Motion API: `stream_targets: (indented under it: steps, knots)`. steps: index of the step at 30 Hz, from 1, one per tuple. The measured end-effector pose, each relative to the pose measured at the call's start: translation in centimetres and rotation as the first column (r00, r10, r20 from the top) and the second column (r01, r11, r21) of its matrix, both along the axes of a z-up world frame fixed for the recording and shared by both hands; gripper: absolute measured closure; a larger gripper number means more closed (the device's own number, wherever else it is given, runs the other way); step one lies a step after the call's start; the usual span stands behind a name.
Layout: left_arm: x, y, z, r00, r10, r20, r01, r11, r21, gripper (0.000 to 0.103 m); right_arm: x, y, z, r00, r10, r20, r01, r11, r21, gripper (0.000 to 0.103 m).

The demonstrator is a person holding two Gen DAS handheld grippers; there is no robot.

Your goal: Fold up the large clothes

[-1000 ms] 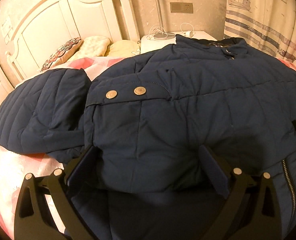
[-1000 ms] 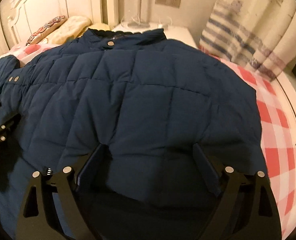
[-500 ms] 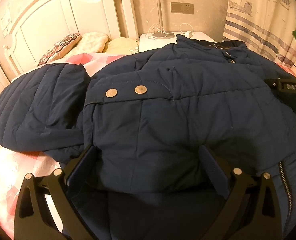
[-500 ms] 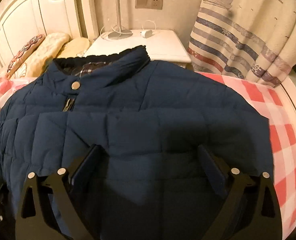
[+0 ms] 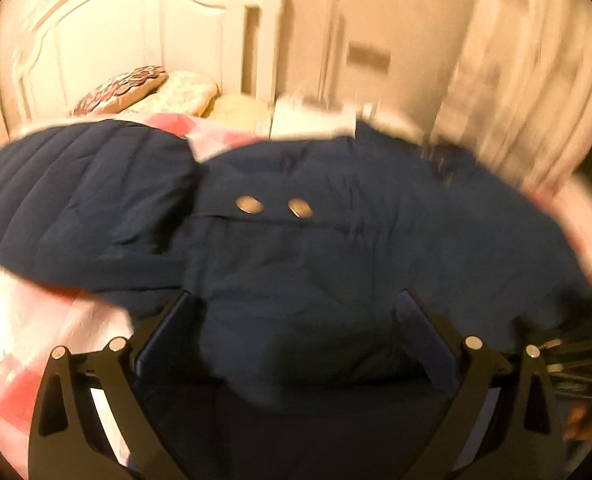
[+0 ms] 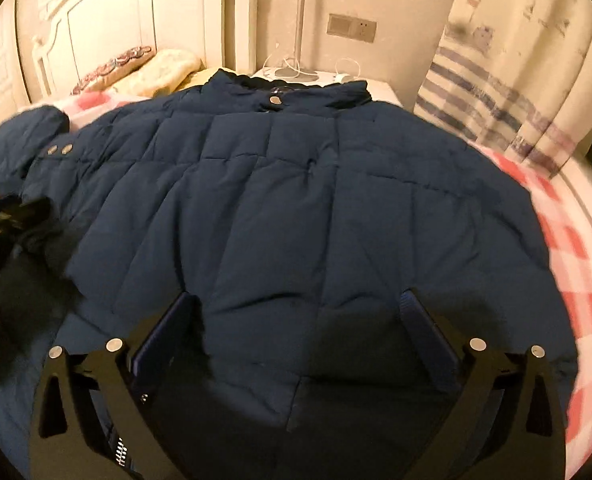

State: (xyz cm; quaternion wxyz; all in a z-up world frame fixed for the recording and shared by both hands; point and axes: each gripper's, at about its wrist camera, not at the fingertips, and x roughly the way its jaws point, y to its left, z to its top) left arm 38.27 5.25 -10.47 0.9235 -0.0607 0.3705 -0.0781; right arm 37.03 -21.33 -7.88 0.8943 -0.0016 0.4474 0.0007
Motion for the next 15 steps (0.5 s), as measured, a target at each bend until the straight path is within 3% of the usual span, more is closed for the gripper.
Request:
stream_targets:
  steps: [3, 6, 7, 11, 13, 15]
  knots:
    - [-1.3, 5.0, 1.7, 0.994, 0.108, 0.005, -0.106, 0.983, -0.148, 0.003, 0.0, -0.3, -0.1, 1.000, -0.001, -0.003, 0.001, 1.000, 0.019, 0.004]
    - [-3.4, 13.1, 2.7, 0.961, 0.277, 0.009, -0.256, 0.901, -0.351, 0.003, 0.1, -0.5, -0.1, 1.000, -0.001, -0.003, 0.001, 1.000, 0.017, 0.004]
    - [-4.3, 16.9, 2.5, 0.939, 0.345, -0.002, -0.313, 0.850, -0.423, 0.003, 0.0, -0.5, -0.1, 1.000, -0.001, -0.004, 0.001, 1.000, 0.020, 0.004]
    - [-4.6, 26.9, 1.1, 0.871, 0.485, -0.080, -0.451, 0.723, -0.523, 0.007, -0.2, -0.4, -0.1, 1.000, -0.003, -0.007, 0.003, 0.999, 0.032, 0.004]
    - [-4.1, 30.5, 0.9, 0.850, 0.518, -0.093, -0.474, 0.677, -0.563, 0.009, -0.2, -0.3, -0.1, 1.000, -0.004, -0.007, 0.004, 0.999, 0.033, 0.004]
    - [-2.4, 33.5, 1.4, 0.838, 0.538, -0.092, -0.486, 0.659, -0.575, 0.010, -0.2, -0.3, -0.1, 1.000, -0.004, -0.007, 0.004, 0.999, 0.032, 0.004]
